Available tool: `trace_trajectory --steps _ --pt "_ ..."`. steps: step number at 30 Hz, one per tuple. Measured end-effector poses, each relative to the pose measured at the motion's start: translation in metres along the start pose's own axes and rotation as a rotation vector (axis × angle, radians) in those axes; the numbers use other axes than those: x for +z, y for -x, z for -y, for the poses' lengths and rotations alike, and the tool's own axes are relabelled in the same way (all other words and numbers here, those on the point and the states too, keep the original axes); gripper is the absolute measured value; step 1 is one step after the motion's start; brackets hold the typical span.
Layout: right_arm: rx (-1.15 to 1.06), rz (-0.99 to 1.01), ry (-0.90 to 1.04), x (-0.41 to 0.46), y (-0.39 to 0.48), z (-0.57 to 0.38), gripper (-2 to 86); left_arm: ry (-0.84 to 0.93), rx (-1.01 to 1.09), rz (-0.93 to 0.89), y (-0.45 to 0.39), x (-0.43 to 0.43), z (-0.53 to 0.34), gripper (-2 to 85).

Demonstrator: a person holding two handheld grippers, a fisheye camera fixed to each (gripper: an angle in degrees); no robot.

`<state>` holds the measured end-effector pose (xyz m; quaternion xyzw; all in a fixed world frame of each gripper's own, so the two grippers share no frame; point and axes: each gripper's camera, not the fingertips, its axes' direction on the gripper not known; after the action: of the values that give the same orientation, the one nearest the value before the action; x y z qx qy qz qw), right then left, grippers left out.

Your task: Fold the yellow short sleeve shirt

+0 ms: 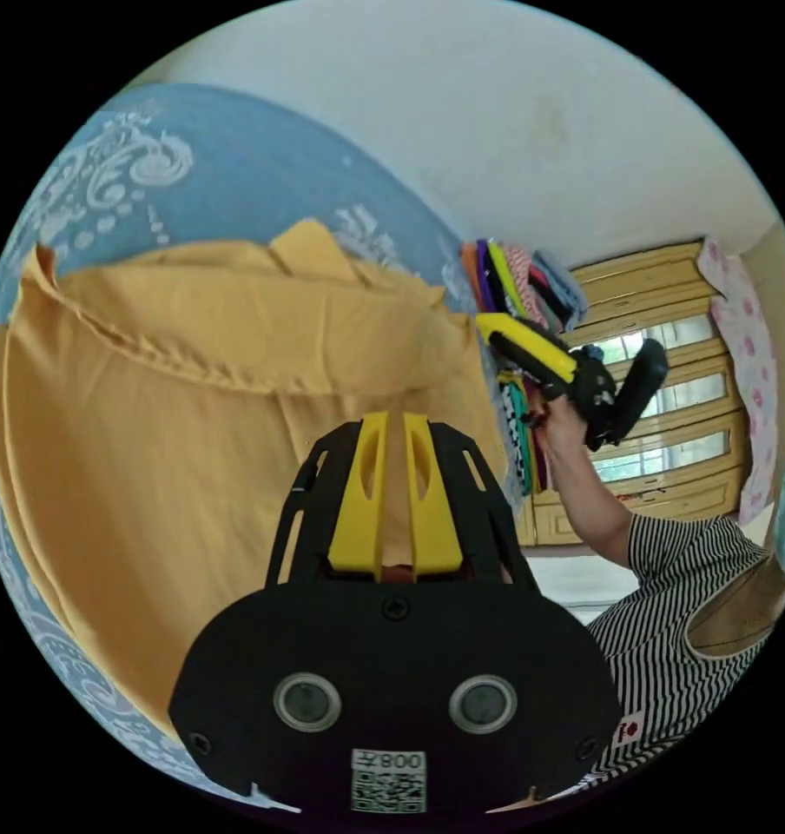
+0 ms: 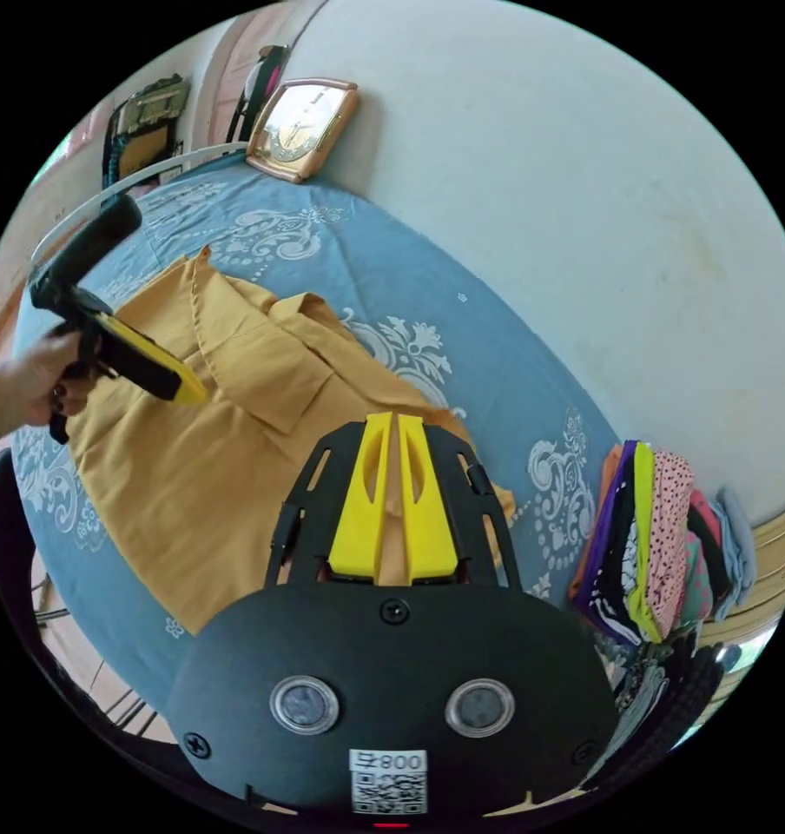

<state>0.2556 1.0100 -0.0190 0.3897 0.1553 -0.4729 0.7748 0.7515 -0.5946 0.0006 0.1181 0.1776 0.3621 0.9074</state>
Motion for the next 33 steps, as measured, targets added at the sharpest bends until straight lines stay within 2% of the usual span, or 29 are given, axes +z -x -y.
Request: trace_trajectory --steps 2,9,15,19,22,27,31,33 --pt "-0.002 0.083 0.002 -0.005 0.01 -0.002 4.3 0.014 -0.027 0.034 0.007 0.01 0.007 2.1" --pt "-0.175 0.102 0.062 0.01 0.067 -0.006 5.5 -0.091 0.031 0.068 -0.001 -0.001 0.041 1.5" --pt "-0.248 0.077 0.02 0.011 0.093 0.006 2.0 -0.174 0.076 0.116 -0.008 -0.018 0.083 0.9" --pt "-0.261 0.116 0.076 0.028 0.087 0.019 0.2 -0.212 0.085 0.114 -0.009 -0.025 0.1 1.2" --pt "-0.264 0.037 0.068 0.035 0.081 0.019 -0.1 -0.233 0.137 0.1 -0.017 -0.033 0.093 2.0" --pt "-0.202 0.058 0.056 0.04 0.065 0.02 -0.2 -0.11 0.17 0.029 -0.021 -0.021 0.047 2.6" --pt "-0.195 0.076 0.01 0.034 0.071 0.003 -0.2 0.006 0.084 0.025 -0.006 0.001 0.011 3.3" --pt "-0.213 0.081 0.011 0.036 0.078 -0.007 -0.2 0.008 0.058 0.024 -0.001 0.003 0.009 3.6"
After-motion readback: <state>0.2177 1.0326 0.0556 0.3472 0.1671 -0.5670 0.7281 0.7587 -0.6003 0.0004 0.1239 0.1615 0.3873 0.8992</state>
